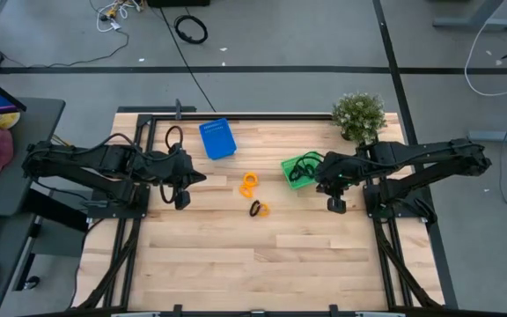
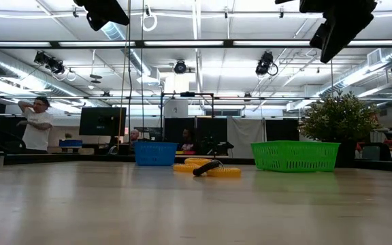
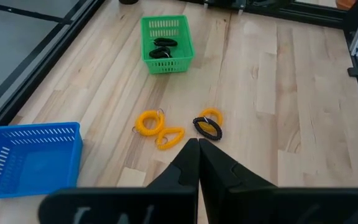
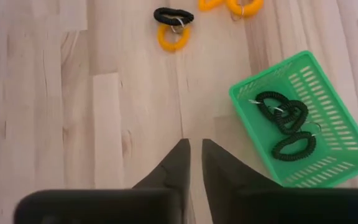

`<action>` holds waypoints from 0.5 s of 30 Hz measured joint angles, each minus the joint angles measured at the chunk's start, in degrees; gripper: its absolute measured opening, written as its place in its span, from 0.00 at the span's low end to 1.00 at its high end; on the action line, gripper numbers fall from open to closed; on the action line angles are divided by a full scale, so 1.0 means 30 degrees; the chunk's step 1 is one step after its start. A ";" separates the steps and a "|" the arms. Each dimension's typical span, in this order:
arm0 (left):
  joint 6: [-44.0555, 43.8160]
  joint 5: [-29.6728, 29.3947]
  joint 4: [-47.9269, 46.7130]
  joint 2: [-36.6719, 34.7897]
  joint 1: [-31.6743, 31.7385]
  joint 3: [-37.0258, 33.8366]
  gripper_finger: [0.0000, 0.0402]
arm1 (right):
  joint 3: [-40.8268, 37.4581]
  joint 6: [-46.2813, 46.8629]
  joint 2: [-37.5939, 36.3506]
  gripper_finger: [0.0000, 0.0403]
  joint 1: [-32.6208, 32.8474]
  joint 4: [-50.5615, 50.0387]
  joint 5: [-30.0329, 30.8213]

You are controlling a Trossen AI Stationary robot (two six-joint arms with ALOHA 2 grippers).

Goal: Sort spring keychains
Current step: Put the black spring keychain into the green bin

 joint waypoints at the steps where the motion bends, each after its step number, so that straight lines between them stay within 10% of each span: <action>1: 0.0000 0.0000 0.0000 -0.0004 -0.0004 0.0000 0.01 | 0.0000 0.0000 0.0000 0.14 0.0000 0.0000 0.0000; 15: -0.0010 0.0058 0.0000 0.0000 -0.0004 0.0000 0.01 | 0.0000 0.0007 0.0007 0.36 0.0000 0.1037 0.0000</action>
